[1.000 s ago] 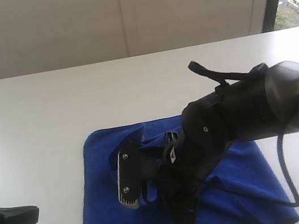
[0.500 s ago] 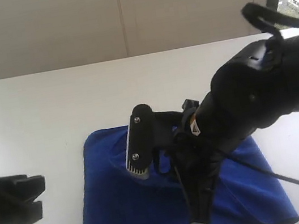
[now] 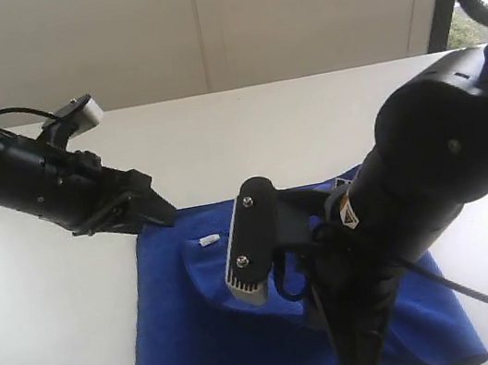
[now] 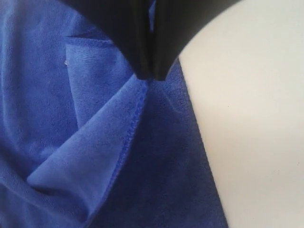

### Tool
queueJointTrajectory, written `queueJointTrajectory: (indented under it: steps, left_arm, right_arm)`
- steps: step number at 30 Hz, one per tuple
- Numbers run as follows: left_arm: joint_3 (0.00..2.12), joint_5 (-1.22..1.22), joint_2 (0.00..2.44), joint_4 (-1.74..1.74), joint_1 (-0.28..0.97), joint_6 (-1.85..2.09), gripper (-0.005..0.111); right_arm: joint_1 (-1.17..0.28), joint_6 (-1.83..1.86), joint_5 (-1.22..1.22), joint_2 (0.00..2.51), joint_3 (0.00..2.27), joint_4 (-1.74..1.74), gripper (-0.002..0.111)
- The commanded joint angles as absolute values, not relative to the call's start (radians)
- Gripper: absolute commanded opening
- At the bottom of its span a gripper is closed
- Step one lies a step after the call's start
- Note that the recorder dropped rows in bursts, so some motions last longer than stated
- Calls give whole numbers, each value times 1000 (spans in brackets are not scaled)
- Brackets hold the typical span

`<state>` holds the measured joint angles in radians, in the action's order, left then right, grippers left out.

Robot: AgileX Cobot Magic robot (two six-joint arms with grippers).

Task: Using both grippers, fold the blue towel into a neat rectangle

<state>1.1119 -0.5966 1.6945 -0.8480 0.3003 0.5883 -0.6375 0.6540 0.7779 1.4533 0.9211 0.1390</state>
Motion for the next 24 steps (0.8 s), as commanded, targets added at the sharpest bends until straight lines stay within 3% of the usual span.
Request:
queueJointTrajectory:
  steps: [1,5,10,24]
  left_arm:
    - [1142,-667,1770,-894,281,606,63]
    - [1140,-680,1821,-912,281,606,62]
    - [1140,-699,1898,-976,281,601,62]
    - [1140,-662,2011,-1232,281,605,62]
  right_arm:
    - [-638,495,712,1445,920,44,0]
    - [-638,182,708,1445,936,-284,0]
    - [-638,0,720,1426,947,-428,0]
    - [-638,-61,741,1348,947,-487,0]
